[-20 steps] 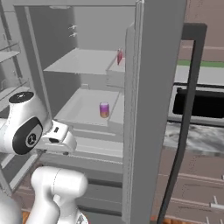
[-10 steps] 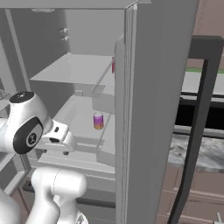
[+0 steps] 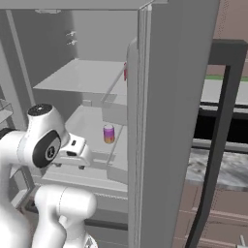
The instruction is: Open the fridge, grab two sodas, and place both sodas inside the bowl with ice on the dining counter.
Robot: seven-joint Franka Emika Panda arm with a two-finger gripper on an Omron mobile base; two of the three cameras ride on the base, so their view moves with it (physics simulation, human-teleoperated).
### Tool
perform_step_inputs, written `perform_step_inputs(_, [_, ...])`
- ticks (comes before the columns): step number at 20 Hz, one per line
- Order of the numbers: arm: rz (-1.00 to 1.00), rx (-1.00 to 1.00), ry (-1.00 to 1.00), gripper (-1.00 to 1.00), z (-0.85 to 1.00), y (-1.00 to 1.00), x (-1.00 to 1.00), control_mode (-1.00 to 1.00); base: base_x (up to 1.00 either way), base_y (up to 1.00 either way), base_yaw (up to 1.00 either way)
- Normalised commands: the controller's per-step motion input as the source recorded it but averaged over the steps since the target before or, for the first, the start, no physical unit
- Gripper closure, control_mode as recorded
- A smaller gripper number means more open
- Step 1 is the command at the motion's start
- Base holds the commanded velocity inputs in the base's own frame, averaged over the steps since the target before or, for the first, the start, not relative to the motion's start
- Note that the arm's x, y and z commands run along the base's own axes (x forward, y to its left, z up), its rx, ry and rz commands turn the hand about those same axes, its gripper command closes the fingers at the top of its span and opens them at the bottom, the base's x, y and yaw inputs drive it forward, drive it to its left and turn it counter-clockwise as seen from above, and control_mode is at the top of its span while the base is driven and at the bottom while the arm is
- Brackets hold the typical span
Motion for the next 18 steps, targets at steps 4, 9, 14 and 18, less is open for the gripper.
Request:
perform_step_inputs(4, [0.08, 0.0, -0.18, -1.0, -0.53, 0.0, 0.43, -1.0, 0.0, 0.0, 0.0])
perform_step_inputs(9, [0.1, 0.0, -0.21, -1.0, -0.21, 0.0, 0.55, -1.0, 0.0, 0.0, 0.0])
perform_step_inputs(14, [0.08, 0.0, -0.23, -1.0, -0.07, 0.0, 0.47, -1.0, 0.0, 0.0, 0.0])
perform_step_inputs(18, [0.0, 0.0, -0.19, -1.0, -0.18, 0.0, 0.4, -1.0, 0.0, 0.0, 0.0])
